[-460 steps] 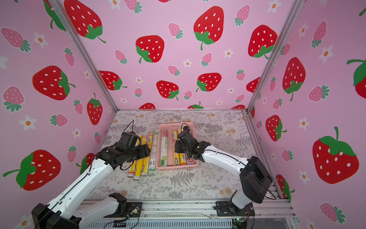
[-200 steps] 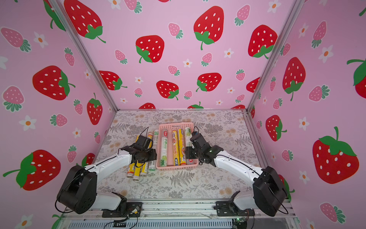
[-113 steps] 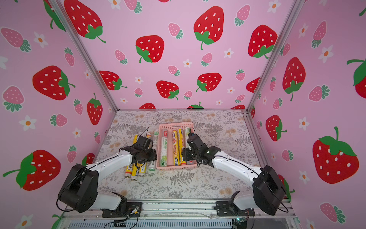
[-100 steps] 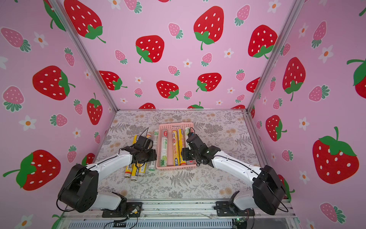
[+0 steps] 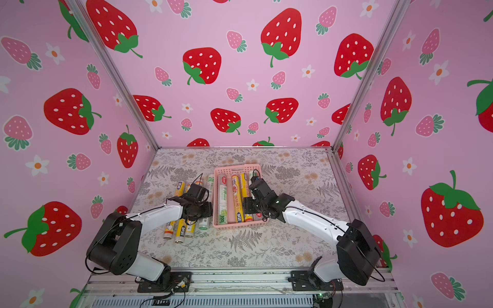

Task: Put the plastic wrap into the basket
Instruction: Pick up the plastic wrap from the center of the board.

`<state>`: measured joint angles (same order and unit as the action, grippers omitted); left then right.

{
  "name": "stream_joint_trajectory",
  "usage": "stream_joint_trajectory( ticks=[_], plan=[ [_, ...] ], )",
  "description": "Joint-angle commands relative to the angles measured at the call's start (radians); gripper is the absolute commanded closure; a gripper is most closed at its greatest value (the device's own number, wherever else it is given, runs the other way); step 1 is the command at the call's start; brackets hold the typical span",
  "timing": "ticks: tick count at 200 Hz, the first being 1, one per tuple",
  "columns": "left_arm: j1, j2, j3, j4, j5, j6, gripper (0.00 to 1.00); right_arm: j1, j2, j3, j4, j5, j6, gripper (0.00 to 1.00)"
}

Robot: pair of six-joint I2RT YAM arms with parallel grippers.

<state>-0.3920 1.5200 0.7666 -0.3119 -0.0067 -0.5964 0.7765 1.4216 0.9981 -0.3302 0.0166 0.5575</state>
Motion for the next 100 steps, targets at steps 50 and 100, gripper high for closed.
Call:
stream_joint_trajectory(
  ticks=[50,100],
  plan=[
    [-0.019,-0.035,0.057,-0.096,-0.007,-0.011,0.55,0.006,-0.011,0.032,-0.029,0.036,-0.022,0.38],
    [-0.02,-0.205,0.171,-0.286,-0.04,-0.013,0.6,0.007,-0.043,0.106,-0.092,0.028,-0.045,0.37]
  ],
)
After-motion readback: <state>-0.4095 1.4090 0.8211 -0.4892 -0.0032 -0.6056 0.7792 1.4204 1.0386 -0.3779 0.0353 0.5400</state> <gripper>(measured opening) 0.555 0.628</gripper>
